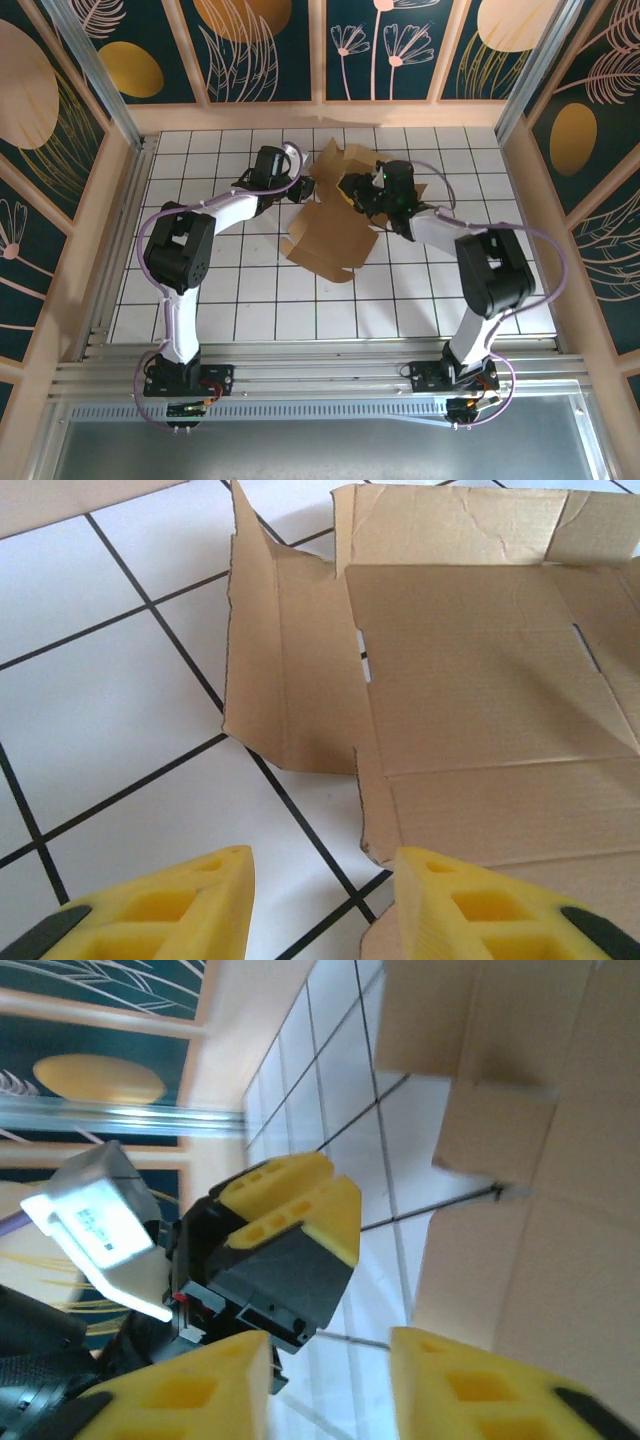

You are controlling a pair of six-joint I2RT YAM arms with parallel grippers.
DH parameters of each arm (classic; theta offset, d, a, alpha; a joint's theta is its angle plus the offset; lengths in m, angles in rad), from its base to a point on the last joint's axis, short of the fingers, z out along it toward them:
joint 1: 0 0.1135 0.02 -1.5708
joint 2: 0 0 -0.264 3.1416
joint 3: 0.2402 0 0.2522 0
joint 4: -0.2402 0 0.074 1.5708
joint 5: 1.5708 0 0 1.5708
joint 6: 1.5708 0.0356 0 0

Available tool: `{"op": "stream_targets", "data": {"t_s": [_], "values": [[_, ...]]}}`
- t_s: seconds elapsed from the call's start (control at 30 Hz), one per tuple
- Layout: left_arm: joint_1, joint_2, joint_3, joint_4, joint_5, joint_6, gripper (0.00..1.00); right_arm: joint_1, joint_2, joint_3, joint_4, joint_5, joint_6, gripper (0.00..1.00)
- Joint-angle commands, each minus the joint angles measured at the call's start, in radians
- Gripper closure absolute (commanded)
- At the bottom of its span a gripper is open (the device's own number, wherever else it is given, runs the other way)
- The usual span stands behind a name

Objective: Fold the paper box

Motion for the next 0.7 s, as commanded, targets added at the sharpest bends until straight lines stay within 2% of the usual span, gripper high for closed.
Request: {"op": "stream_targets", "data": {"t_s": [0.0,0.07,0.13,0.2,0.3,0.4,0.53,0.6,0.67], "values": [[-0.004,-0.069,-0.035,0.013,0.057,-0.066,0.59,-0.006,-0.149,0.126,-0.234,0.251,-0.599,0.39],[-0.004,-0.127,-0.071,0.015,0.057,-0.150,0.61,-0.042,-0.128,0.157,-0.280,0.375,-0.829,0.34],[-0.004,-0.190,-0.114,0.014,0.069,-0.244,0.62,-0.083,-0.027,0.269,-0.375,0.504,-1.006,0.35],[-0.004,-0.251,-0.165,0.023,0.105,-0.313,0.62,-0.115,0.090,0.385,-0.433,0.554,-1.137,0.38],[-0.004,-0.339,-0.234,0.029,0.154,-0.380,0.61,-0.166,0.287,0.604,-0.567,0.440,-1.248,0.40],[-0.004,-0.410,-0.267,-0.006,0.174,-0.403,0.61,-0.223,0.540,0.974,-0.833,0.267,-1.234,0.38],[-0.004,-0.454,-0.266,-0.089,0.179,-0.375,0.60,-0.269,0.856,1.455,-1.091,0.217,-1.171,0.35],[-0.004,-0.474,-0.276,-0.105,0.165,-0.364,0.58,-0.275,0.917,1.524,-1.100,0.207,-1.166,0.32],[-0.004,-0.482,-0.289,-0.108,0.168,-0.360,0.57,-0.276,0.915,1.470,-1.045,0.204,-1.173,0.28]]}}
